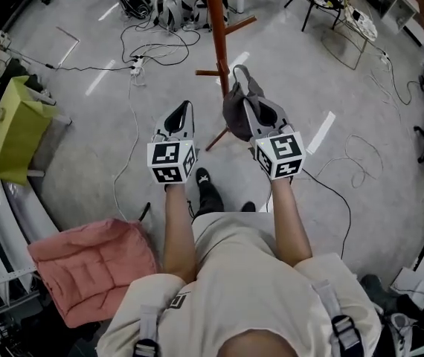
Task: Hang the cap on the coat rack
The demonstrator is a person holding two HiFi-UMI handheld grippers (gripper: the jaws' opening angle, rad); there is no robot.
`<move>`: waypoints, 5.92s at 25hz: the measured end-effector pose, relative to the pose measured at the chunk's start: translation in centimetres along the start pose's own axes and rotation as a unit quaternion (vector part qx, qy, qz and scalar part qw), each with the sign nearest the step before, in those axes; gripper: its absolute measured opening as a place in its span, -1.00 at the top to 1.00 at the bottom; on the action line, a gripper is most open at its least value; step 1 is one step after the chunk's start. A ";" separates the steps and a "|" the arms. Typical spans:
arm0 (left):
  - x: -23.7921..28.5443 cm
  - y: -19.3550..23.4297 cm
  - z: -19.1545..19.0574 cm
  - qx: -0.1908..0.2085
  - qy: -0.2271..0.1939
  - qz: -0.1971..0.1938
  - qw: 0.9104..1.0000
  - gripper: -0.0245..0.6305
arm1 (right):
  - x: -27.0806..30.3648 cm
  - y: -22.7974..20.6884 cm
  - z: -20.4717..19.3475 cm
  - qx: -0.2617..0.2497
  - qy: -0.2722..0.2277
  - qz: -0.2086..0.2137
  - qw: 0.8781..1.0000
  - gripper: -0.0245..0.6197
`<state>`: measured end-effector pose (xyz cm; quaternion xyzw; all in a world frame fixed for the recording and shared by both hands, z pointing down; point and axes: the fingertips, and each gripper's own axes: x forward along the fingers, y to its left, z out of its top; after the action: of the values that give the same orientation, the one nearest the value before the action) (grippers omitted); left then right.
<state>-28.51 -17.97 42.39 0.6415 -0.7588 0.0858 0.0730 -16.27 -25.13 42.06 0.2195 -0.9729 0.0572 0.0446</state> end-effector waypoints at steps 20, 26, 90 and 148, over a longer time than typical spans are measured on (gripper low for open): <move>6.9 -1.5 -0.6 -0.018 0.020 -0.075 0.997 0.90 | 3.9 0.2 -2.5 0.017 0.022 -0.008 1.000 0.90; 8.3 -1.3 -1.2 -0.022 0.025 -0.090 0.995 0.90 | 4.8 0.1 -3.7 0.018 0.033 -0.020 0.999 0.90; 10.9 -0.8 -1.1 0.002 0.035 -0.130 0.991 0.90 | 9.9 -2.4 -10.0 0.045 0.107 -0.081 0.990 0.89; -7.4 -7.8 -5.8 0.017 0.034 0.013 0.999 0.90 | -6.1 2.2 -10.4 0.050 0.082 0.071 0.993 0.54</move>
<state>-19.61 -10.86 46.68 0.6297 -0.7623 0.1213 0.0873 -11.05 -19.23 51.43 0.1466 -0.9751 0.1262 0.1089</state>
